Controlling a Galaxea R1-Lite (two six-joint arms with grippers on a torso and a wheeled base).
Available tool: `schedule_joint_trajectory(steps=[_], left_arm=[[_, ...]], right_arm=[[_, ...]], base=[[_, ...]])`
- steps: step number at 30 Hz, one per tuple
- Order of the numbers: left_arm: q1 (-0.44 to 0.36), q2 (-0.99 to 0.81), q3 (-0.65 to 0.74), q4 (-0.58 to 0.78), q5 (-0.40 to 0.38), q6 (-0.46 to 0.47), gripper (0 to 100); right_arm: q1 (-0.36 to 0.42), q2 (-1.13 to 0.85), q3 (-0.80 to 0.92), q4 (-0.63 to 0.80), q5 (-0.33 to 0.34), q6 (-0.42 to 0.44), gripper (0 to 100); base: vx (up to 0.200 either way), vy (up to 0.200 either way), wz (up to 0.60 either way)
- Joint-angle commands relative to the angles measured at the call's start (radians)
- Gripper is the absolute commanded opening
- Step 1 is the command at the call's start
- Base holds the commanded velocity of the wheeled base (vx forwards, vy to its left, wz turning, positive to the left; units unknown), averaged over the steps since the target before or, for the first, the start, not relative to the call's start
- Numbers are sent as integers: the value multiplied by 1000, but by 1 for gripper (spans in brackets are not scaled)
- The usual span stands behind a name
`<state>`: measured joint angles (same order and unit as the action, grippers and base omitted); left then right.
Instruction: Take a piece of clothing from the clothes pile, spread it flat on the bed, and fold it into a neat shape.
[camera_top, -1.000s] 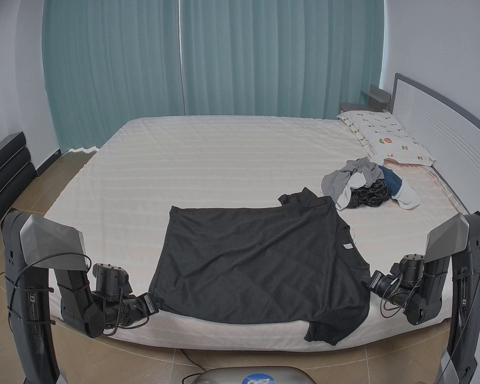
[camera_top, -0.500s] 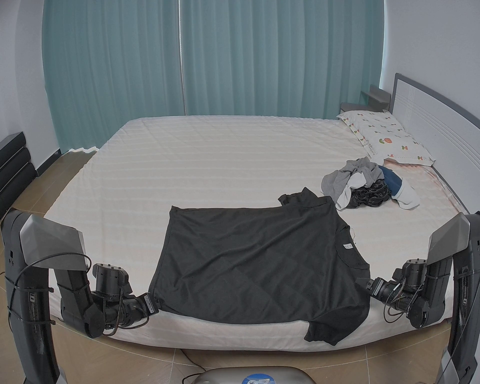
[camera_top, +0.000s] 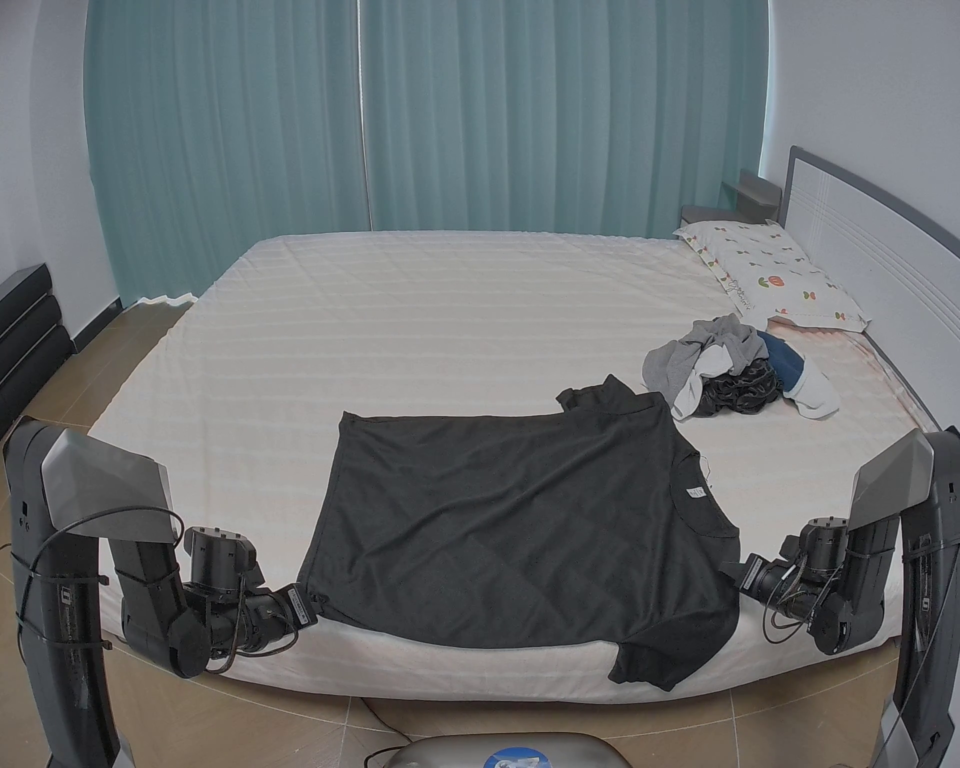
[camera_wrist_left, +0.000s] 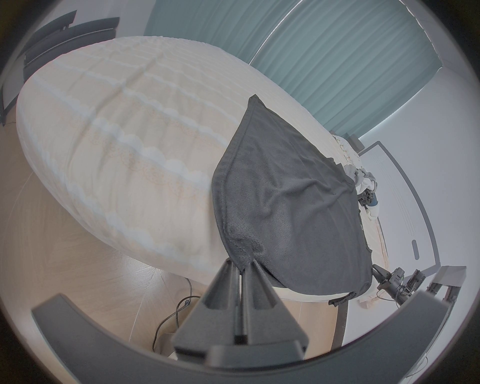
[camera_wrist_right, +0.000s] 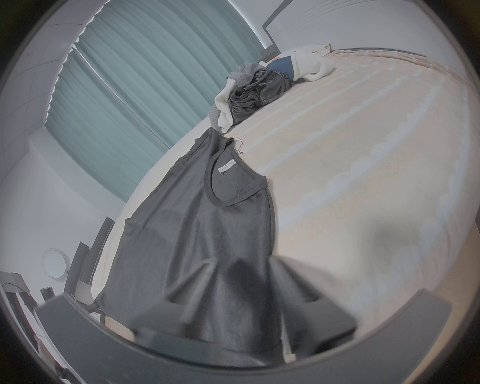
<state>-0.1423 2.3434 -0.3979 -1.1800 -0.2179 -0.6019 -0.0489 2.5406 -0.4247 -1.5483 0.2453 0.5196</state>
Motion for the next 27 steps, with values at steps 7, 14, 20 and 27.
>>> schedule_joint_trajectory(steps=[7,14,20,27], left_arm=[[0,5,1,-3,0,-1,0],[0,5,1,-3,0,-1,0],[1,5,1,-3,0,-2,0],[1,4,-1,-3,0,-2,0]], right_arm=[[-11,32,-117,-12,-12,10,0],[-17,21,-189,-13,-78,65,0],[-12,23,-256,-13,-133,122,0],[-12,23,-279,-15,-136,126,100]], base=[[0,0,0],[0,0,0],[0,0,0],[0,0,0]])
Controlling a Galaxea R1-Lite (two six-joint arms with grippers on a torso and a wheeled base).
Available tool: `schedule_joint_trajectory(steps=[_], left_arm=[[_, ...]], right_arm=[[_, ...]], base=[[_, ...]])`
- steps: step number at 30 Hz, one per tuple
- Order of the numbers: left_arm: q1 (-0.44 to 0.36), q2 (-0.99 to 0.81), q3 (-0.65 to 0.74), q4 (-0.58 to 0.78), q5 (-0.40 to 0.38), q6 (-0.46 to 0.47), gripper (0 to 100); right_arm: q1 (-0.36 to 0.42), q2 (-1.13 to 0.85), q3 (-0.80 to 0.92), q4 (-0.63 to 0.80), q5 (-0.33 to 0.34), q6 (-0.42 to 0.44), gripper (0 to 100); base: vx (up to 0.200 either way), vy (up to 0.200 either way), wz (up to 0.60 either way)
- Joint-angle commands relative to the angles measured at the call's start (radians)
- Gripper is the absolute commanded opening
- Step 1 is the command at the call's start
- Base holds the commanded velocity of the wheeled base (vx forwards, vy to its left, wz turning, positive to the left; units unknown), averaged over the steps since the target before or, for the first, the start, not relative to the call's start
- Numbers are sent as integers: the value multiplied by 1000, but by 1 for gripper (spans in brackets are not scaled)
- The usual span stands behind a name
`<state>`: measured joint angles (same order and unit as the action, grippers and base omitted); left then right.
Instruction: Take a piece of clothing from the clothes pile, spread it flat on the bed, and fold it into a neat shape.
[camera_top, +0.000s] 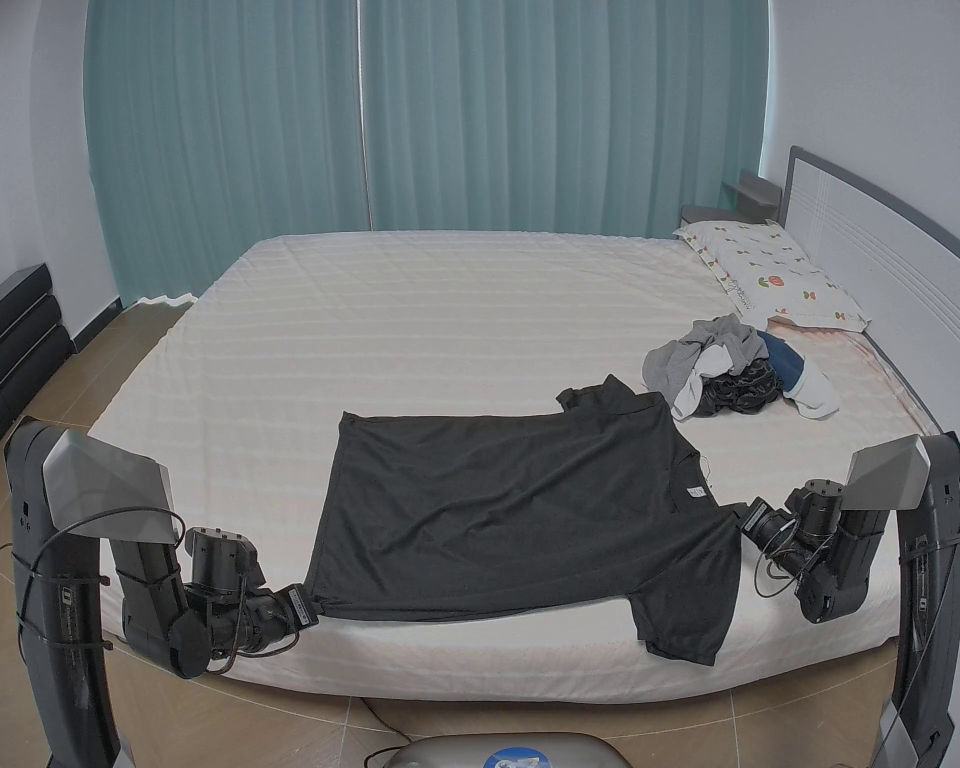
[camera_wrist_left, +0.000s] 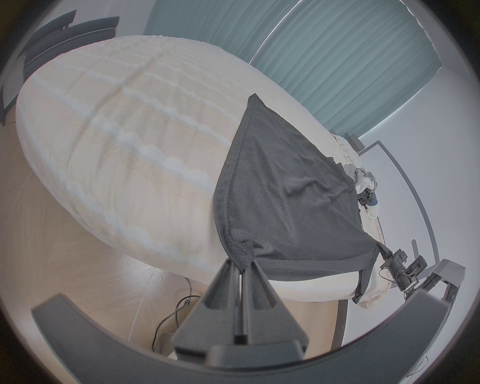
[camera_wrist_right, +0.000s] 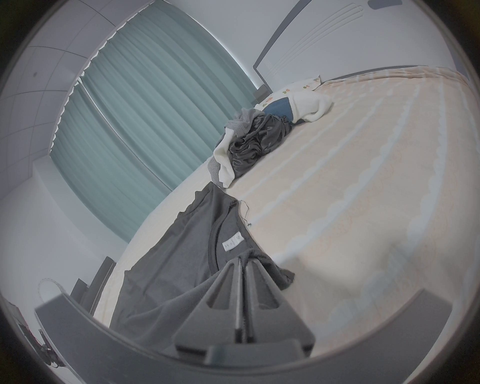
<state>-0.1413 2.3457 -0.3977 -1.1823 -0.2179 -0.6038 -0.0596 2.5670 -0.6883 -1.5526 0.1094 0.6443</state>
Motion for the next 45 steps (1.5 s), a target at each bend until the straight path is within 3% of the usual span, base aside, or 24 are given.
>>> schedule_joint_trajectory(steps=[1,9,15,18,19,20,21,22,24,26,37,40,45], left_arm=[[0,1,-1,0,0,-2,0],[0,1,0,0,0,-1,0],[-1,1,0,0,0,-1,0],[0,1,0,0,0,-1,0],[0,1,0,0,0,-1,0],[0,1,0,0,0,-1,0],[0,1,0,0,0,-1,0],[0,0,0,0,-1,-2,0],[0,1,0,0,-1,-2,0],[0,1,0,0,-1,-2,0],[0,1,0,0,0,-1,0],[-1,1,0,0,0,-1,0],[0,1,0,0,0,-1,0]], right_arm=[[-3,-4,-16,-11,1,3,100],[-26,-14,55,-11,52,0,100],[-78,-91,265,-11,289,-48,100],[-117,-85,331,-11,380,-156,100],[-117,-85,331,-11,380,-156,100],[-132,-88,380,-9,441,-232,100],[-132,-88,380,-9,441,-232,100],[-134,-88,434,-9,500,-282,100],[-128,-84,460,-9,532,-337,100],[-120,-74,466,-9,532,-371,100],[-89,-39,466,-11,512,-377,100],[-34,-37,458,-11,475,-367,100],[-11,-33,435,-11,443,-324,100]], base=[[0,0,0],[0,0,0],[0,0,0],[0,0,0],[0,0,0],[0,0,0],[0,0,0],[0,0,0],[0,0,0],[0,0,0],[0,0,0],[0,0,0],[0,0,0]])
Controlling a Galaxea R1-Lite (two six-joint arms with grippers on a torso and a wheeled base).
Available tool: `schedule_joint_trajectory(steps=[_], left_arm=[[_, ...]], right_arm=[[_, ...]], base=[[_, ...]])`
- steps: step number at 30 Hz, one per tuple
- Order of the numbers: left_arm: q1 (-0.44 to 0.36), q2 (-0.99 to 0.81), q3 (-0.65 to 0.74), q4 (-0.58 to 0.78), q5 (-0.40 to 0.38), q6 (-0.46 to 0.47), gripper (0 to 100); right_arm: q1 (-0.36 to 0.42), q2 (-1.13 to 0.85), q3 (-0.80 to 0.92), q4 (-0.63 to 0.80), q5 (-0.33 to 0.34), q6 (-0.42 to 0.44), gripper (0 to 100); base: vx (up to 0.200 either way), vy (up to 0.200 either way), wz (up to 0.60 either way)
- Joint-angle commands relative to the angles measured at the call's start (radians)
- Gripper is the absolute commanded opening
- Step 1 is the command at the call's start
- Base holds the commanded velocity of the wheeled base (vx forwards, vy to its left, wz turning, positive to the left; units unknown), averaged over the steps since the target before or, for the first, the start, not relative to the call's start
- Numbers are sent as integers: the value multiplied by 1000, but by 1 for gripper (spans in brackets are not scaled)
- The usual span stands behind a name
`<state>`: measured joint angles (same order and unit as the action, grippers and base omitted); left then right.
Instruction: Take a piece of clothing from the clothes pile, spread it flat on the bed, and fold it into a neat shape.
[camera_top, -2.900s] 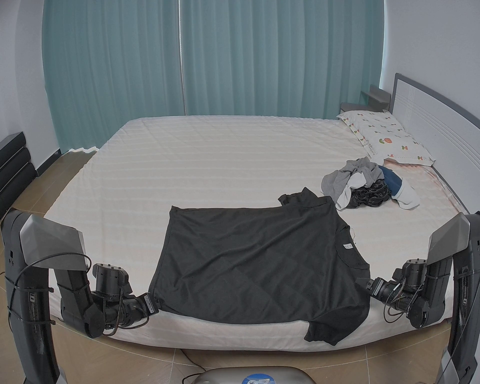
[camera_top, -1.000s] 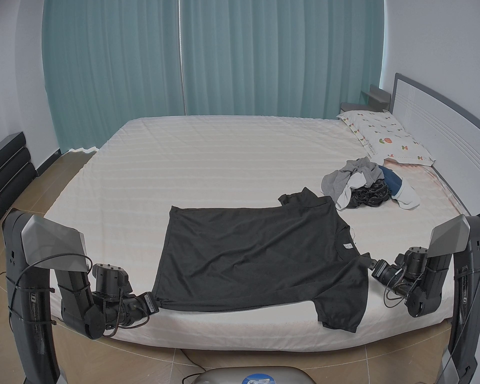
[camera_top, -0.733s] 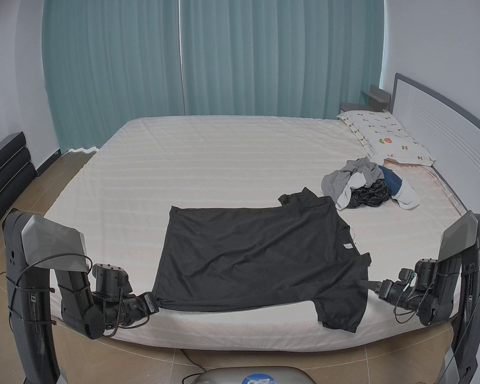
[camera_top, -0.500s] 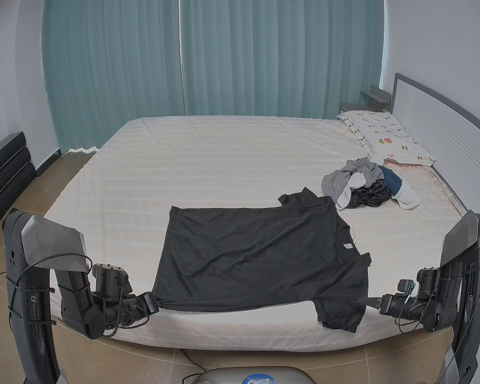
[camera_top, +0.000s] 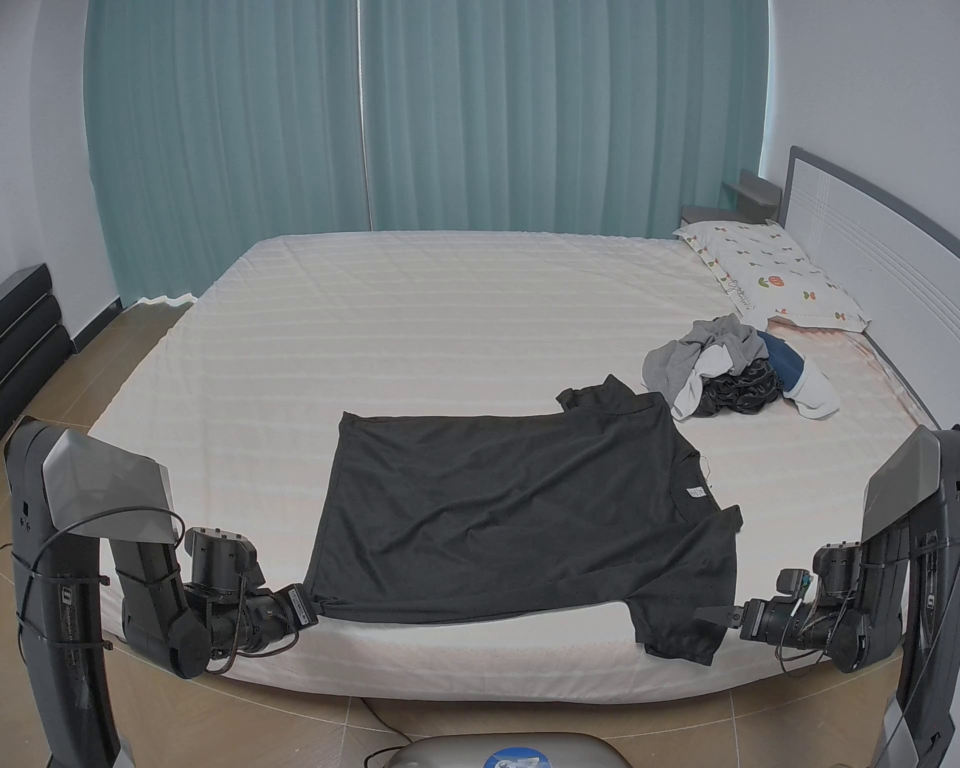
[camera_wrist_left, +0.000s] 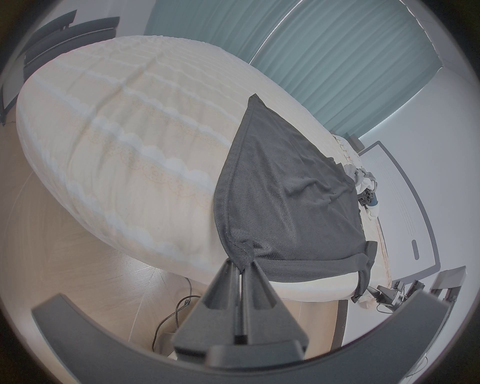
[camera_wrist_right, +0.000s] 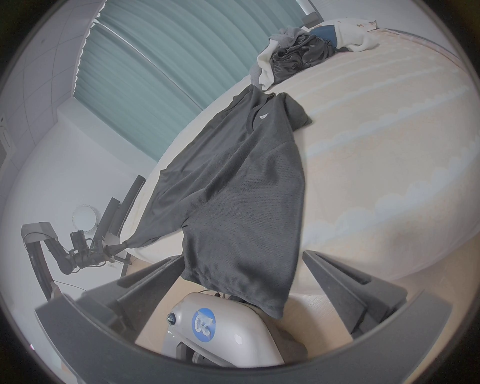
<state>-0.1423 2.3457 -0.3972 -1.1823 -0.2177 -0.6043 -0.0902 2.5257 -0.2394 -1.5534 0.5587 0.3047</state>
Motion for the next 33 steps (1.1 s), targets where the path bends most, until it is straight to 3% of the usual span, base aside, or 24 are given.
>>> schedule_joint_trajectory(steps=[1,6,11,12,28,33], left_arm=[[1,1,0,0,0,0,0],[1,1,0,0,0,0,0],[1,1,-2,0,-2,0,0],[1,1,-2,0,-2,0,0],[3,1,-5,-2,0,0,0],[18,-8,-2,-3,12,8,0]], right_arm=[[20,8,-14,-10,-6,16,100],[20,11,-26,-10,-17,25,100],[24,25,-49,-10,-80,31,100],[24,27,-51,-10,-83,31,0],[-28,-65,58,-10,-59,31,0],[-71,-145,160,-8,63,-44,0]], base=[[0,0,0],[0,0,0],[0,0,0],[0,0,0],[0,0,0],[0,0,0]])
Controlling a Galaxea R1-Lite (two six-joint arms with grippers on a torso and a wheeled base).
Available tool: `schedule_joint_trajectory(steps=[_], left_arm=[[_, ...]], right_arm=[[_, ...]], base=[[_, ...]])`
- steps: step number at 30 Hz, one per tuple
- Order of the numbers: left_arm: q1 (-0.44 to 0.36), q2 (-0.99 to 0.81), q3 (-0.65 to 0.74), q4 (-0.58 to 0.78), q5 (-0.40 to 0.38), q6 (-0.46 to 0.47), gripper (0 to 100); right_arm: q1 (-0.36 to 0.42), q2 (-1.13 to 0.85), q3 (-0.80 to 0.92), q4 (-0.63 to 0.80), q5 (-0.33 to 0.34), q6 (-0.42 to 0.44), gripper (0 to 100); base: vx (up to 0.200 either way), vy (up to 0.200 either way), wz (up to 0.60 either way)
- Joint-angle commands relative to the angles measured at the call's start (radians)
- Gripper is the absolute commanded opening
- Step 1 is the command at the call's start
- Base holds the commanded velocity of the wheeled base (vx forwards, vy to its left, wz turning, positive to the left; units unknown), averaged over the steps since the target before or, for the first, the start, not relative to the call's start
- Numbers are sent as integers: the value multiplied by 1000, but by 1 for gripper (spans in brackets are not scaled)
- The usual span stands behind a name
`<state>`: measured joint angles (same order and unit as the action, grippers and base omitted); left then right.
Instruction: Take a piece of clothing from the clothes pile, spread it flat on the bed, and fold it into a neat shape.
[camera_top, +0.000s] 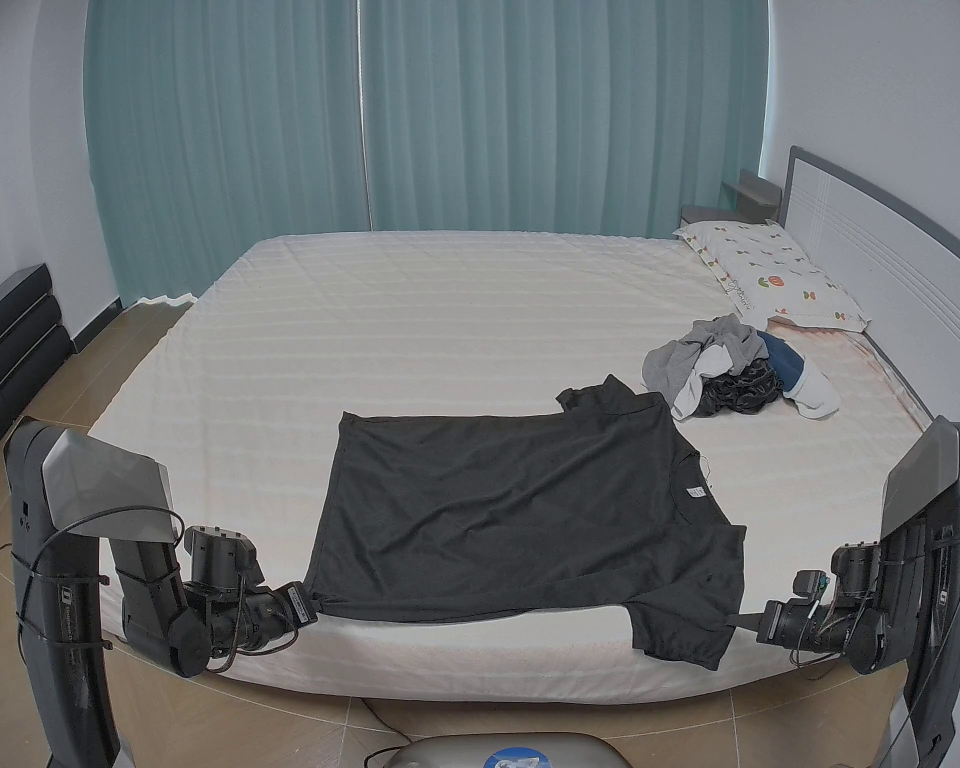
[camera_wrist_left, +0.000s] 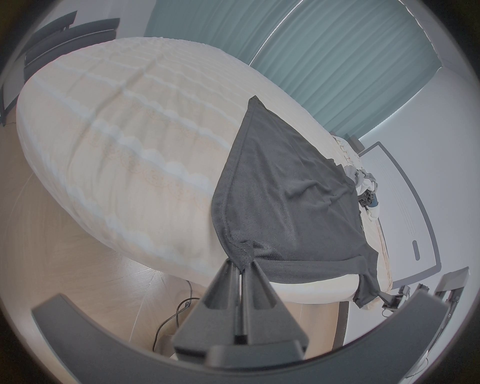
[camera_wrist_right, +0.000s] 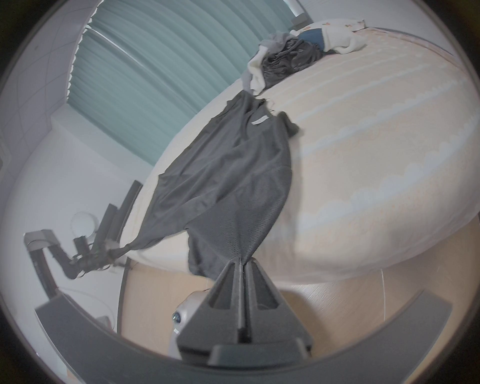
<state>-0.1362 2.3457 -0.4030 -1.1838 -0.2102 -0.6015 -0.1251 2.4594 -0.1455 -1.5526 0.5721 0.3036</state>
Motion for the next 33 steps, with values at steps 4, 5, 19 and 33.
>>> schedule_joint_trajectory(steps=[4,5,19,33], left_arm=[[12,-42,26,-17,9,12,0],[12,-43,29,-17,9,12,0],[23,-82,128,-26,18,203,0],[26,-74,182,-26,48,312,0]], right_arm=[[-76,-65,87,-9,110,-141,0],[-80,-62,89,-9,114,-147,0],[-102,-51,146,-8,158,-304,0],[-110,-85,146,100,158,-390,0]], base=[[0,0,0],[0,0,0],[0,0,0],[0,0,0]])
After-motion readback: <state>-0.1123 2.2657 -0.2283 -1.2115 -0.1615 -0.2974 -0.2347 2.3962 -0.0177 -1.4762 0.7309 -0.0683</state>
